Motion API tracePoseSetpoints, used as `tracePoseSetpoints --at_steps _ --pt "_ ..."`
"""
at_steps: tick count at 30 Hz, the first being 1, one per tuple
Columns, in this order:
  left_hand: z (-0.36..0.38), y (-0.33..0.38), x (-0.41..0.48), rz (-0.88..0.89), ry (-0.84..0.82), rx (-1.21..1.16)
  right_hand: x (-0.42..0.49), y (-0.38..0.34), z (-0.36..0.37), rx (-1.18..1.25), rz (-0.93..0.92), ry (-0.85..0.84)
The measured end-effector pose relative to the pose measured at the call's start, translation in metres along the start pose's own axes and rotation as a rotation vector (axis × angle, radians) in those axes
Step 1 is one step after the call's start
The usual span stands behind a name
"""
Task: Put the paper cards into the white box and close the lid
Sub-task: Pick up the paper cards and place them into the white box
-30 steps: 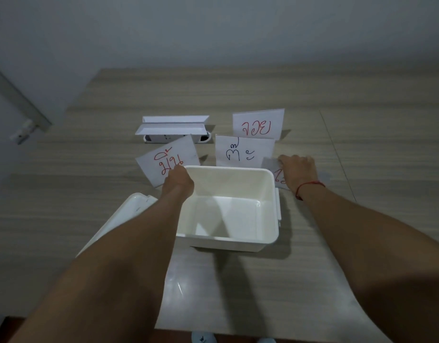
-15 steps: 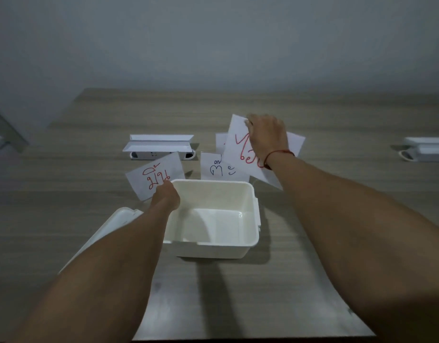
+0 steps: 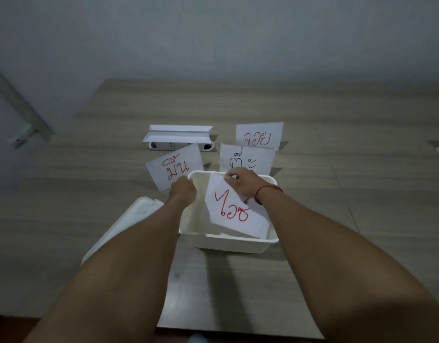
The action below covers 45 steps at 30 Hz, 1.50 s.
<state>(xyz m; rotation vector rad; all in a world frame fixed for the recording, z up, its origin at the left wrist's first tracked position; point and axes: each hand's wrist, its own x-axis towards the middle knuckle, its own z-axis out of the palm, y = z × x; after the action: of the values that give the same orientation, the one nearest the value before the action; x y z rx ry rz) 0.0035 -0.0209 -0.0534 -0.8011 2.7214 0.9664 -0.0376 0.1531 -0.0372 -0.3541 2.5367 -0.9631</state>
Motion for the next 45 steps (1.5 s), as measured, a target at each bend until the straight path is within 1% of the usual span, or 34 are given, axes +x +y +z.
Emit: tracePoseSetpoints --at_steps 3,5,8,9,10,11,13,15,16,17,19,25,28,31,33,38,41,45 --pt "0.001 0.0 0.001 -0.003 0.014 -0.031 -0.005 0.003 0.013 -0.139 0.05 -0.227" --pt "0.002 0.001 0.003 -0.003 0.009 -0.061 -0.008 -0.001 0.015 -0.18 0.133 -0.328" --pt "0.002 0.002 0.005 -0.039 -0.001 -0.076 -0.007 -0.015 0.002 -0.081 0.256 -0.458" --pt "0.003 0.002 0.007 -0.057 -0.001 -0.081 -0.004 -0.018 -0.005 -0.048 0.265 -0.455" --pt "0.005 0.002 0.008 -0.078 0.001 -0.087 0.0 -0.021 -0.012 -0.011 0.249 -0.399" --pt "0.006 0.002 0.009 -0.092 0.013 -0.082 0.004 -0.022 -0.02 0.023 0.212 -0.289" --pt "0.009 0.005 0.009 -0.089 0.055 -0.033 0.017 -0.02 -0.036 0.055 0.122 0.0" --pt "0.013 0.005 0.006 -0.072 0.115 0.015 0.031 -0.01 -0.049 -0.057 0.083 0.246" --pt "0.014 0.004 0.005 -0.052 0.134 0.033 0.036 -0.005 -0.053 -0.154 0.086 0.339" --pt "0.015 0.003 0.005 -0.035 0.15 0.049 0.041 -0.001 -0.055 -0.257 0.104 0.391" --pt "0.017 0.002 0.004 -0.04 0.175 0.065 0.053 0.008 -0.053 -0.408 0.13 0.375" --pt "0.021 0.005 0.006 -0.098 0.204 0.036 0.085 0.025 -0.035 -0.467 0.197 0.298" --pt "0.024 0.004 0.008 -0.097 0.22 0.03 0.087 0.024 -0.031 -0.45 0.269 0.345" --pt "0.026 0.003 0.01 -0.099 0.22 0.027 0.086 0.023 -0.03 -0.544 0.286 0.378" --pt "0.026 0.001 0.011 -0.096 0.22 0.025 0.084 0.027 -0.028 -0.58 0.25 0.37" --pt "0.026 0.002 0.008 -0.111 0.221 0.026 0.075 0.029 -0.028 -0.49 0.082 0.421" --pt "0.023 0.006 0.002 -0.101 0.199 0.039 0.064 0.018 -0.038 -0.475 -0.032 0.509" --pt "0.017 0.004 -0.005 -0.078 0.092 0.049 0.043 -0.009 -0.061 -0.367 -0.117 0.724"
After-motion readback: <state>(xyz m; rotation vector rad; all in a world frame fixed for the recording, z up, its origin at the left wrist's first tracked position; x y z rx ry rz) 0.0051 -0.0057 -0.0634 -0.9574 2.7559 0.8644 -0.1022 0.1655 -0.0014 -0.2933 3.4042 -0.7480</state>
